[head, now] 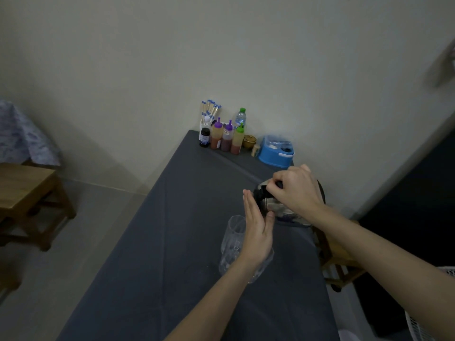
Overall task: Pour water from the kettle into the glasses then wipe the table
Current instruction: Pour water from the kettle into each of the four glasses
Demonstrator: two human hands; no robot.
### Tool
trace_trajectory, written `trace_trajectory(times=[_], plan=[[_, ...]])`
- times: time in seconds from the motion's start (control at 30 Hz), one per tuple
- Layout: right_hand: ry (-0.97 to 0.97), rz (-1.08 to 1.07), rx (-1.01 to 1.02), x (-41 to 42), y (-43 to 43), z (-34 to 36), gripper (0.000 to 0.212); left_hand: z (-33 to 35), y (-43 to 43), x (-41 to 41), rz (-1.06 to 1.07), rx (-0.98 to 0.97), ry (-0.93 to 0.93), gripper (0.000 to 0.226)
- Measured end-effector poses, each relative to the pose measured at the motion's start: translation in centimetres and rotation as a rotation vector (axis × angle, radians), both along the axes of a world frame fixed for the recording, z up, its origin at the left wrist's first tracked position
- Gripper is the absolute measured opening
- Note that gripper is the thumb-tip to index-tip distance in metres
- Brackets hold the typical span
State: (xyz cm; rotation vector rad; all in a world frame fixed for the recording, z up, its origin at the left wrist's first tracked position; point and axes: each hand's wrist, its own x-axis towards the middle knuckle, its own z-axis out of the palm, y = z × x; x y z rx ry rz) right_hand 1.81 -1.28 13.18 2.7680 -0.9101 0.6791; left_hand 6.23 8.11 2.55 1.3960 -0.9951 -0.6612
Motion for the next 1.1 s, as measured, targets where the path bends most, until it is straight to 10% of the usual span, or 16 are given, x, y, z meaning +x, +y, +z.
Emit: trace_trajectory(times=[0.8,1.1], plan=[[-0.154,-0.13,0.153,-3.2,-0.1,-2.1,0.027,0.0,0.0,0.7,-0.123,0.074,-0.154,0.069],[-0.577,-0.303,0.441,-7.8,0.5,-4.9,0.033,0.7,-1.2,0.1,-0.244,0.103,-0.494,0.063]])
